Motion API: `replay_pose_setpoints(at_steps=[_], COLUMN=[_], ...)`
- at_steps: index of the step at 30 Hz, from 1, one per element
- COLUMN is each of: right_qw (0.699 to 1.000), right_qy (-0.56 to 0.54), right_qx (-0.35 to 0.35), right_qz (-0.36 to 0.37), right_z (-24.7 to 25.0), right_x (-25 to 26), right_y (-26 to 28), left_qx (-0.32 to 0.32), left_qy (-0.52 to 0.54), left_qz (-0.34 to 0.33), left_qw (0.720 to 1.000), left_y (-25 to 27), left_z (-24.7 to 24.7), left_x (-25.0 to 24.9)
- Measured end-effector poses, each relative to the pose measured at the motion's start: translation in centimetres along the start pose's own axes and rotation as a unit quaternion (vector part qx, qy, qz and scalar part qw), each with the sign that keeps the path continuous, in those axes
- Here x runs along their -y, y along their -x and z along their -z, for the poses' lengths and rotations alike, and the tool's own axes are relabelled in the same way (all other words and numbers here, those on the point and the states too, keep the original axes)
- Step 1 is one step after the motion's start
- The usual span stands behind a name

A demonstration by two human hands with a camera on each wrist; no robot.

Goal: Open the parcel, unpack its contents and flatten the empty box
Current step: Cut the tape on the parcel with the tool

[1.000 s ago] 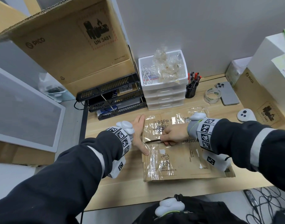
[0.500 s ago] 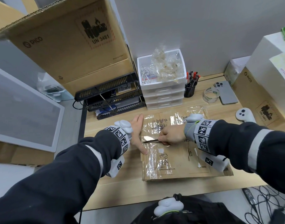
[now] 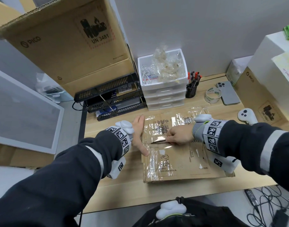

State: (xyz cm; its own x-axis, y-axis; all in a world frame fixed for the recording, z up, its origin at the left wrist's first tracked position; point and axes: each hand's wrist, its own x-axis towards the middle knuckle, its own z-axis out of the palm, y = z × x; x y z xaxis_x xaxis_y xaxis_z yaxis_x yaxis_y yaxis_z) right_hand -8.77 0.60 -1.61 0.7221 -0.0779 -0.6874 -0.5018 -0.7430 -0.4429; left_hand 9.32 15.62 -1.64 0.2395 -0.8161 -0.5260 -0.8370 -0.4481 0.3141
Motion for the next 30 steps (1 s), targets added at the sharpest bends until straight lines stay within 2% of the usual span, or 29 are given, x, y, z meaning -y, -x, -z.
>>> replay_pose_setpoints(at_steps=[6, 11, 20, 26, 28, 30], right_qw=[0.998, 0.998, 0.996, 0.998, 0.998, 0.998], right_qy=[-0.052, -0.038, -0.036, -0.003, -0.004, -0.007], right_qx=[0.025, 0.042, 0.045, 0.024, 0.025, 0.028], right_qz=[-0.028, -0.041, -0.063, -0.062, -0.059, -0.053], right_z=[0.5, 0.9, 1.2, 1.2, 1.3, 1.5], right_x=[-1.7, -2.3, -4.0, -4.4, -4.3, -4.2], right_y=[1.1, 1.7, 2.7, 3.0, 3.0, 2.9], left_qx=[-0.008, 0.010, -0.001, 0.017, 0.011, -0.021], left_qy=[-0.023, -0.061, -0.086, -0.195, -0.228, -0.248], left_qz=[0.018, 0.040, 0.049, 0.080, 0.048, -0.028], left_qw=[1.000, 0.997, 0.995, 0.977, 0.972, 0.968], left_y=[0.0, 0.2, -0.4, -0.6, -0.6, -0.7], left_z=[0.2, 0.8, 0.8, 1.1, 1.5, 1.1], left_x=[-0.7, -1.5, -1.7, -4.2, -4.5, -4.8])
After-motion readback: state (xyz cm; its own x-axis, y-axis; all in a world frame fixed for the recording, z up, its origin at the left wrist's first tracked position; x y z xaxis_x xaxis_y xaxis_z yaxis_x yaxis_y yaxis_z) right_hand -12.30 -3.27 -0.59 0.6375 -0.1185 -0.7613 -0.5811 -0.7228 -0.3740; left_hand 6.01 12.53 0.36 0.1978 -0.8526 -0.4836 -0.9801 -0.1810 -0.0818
